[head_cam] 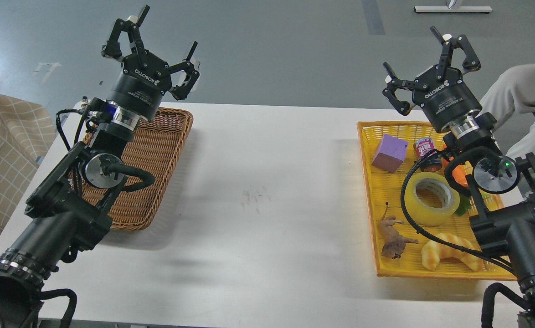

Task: Place and transfer tape with both arms
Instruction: 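Move the right gripper down into the yellow basket toward the tape roll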

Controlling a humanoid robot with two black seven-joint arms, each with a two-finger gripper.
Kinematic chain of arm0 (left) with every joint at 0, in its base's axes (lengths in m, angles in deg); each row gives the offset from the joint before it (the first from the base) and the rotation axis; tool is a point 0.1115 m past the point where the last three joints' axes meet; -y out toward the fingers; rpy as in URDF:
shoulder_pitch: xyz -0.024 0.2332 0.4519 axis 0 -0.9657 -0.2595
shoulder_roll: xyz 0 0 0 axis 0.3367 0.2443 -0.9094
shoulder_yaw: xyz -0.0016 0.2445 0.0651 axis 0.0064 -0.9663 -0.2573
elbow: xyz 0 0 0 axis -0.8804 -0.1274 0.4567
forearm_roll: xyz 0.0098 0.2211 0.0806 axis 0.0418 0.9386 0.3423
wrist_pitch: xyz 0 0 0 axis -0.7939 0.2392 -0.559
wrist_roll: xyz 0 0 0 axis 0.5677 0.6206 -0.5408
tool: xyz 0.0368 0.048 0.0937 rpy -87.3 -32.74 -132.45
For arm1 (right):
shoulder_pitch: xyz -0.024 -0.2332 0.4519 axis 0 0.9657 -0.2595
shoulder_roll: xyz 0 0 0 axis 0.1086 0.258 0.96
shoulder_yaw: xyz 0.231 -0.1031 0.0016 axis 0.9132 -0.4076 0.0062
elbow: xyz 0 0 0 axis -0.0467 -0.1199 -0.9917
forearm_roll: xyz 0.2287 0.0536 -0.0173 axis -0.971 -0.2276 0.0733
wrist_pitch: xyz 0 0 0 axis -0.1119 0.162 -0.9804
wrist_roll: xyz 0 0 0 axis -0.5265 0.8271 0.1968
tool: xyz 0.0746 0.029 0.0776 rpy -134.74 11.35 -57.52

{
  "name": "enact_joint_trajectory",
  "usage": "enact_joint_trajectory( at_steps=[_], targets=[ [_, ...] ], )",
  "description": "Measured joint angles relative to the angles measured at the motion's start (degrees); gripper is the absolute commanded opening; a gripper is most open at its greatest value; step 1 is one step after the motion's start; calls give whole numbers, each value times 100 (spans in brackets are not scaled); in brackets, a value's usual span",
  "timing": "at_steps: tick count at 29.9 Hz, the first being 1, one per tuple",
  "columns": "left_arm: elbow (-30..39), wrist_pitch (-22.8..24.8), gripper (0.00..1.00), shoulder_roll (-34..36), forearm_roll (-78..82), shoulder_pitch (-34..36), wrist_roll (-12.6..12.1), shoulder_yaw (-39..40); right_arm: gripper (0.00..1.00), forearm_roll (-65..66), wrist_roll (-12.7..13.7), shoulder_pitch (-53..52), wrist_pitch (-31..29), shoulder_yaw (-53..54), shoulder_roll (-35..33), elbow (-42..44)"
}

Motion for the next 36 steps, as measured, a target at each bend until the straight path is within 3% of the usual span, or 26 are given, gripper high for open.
enact_joint_trajectory(
  at_steps=[4,11,18,36],
  targets=[
    [5,0,98,3,3,8,0,-1,100,49,41,82,0,-124,-397,-216],
    [5,0,98,10,11,14,1,-17,100,148,54,5,0,-1162,-1671,-418],
    [5,0,98,18,30,17,5,-18,100,1116,54,-217,0,-2046,-2748,-622],
    [4,0,98,73,56,27,9,-18,100,5833,29,-386,-2,-2635,-2960,-1317]
  ],
)
